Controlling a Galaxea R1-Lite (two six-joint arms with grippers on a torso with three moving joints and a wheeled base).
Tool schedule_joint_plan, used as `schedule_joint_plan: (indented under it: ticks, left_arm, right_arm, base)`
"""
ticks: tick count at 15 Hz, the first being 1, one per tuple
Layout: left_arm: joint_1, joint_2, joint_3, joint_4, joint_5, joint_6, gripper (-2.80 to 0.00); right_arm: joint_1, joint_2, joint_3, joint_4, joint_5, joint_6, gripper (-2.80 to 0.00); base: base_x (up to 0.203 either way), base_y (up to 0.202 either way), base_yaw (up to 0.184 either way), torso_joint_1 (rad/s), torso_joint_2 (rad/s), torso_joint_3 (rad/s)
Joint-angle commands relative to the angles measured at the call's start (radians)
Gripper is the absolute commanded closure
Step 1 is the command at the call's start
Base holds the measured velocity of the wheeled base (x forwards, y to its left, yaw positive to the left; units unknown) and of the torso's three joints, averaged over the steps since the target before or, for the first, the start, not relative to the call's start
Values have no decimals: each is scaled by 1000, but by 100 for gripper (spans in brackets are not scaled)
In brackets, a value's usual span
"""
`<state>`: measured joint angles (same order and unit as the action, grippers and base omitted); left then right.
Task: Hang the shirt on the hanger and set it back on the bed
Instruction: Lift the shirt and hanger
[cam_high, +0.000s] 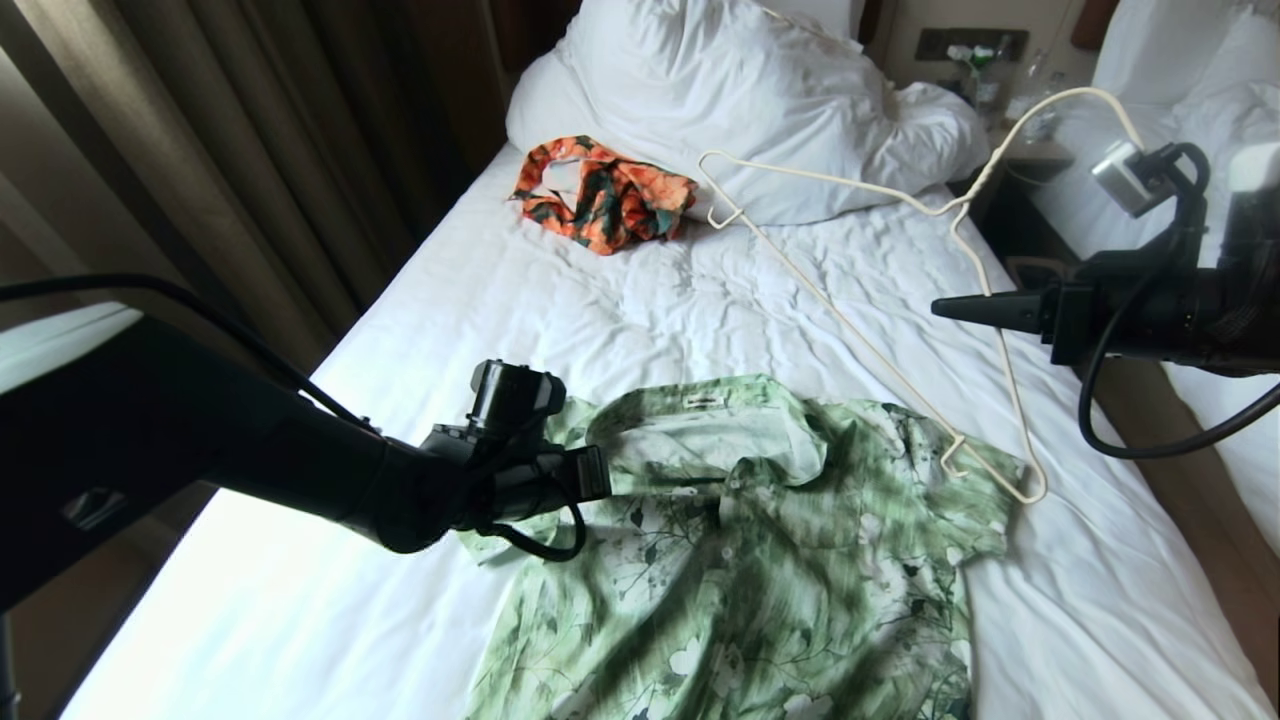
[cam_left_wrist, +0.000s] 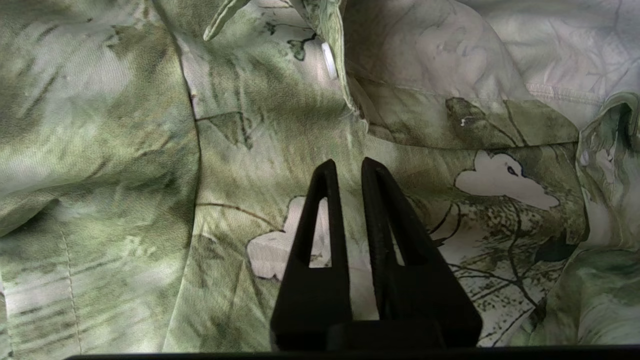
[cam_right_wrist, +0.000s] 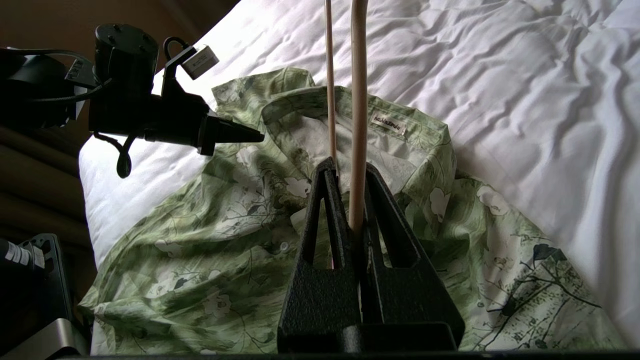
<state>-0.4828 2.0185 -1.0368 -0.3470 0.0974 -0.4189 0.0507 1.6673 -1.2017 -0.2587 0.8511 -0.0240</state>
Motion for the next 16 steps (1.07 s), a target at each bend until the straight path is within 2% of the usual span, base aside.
schedule_joint_plan:
  ticks: [1,6,11,16]
  left_arm:
    - [4,14,-33,5,7,0,-280]
    - [0,17,-94,10,17,2,-280]
    - [1,128,-207,17,25,2,-280]
    - [12,167,-258,19,42,2,-280]
  right_arm:
    - [-6,5,4,-2,6,-2,0]
    - [-6,11,4,-4,5,-22,0]
    - [-7,25,-2,-5,-16,-22,0]
    - [6,59,-6,-76,-29,-19,0]
  base:
    - [0,0,0,0,0,0]
    - [0,0,0,0,0,0]
    - [0,0,0,0,0,0]
    - [0,0,0,0,0,0]
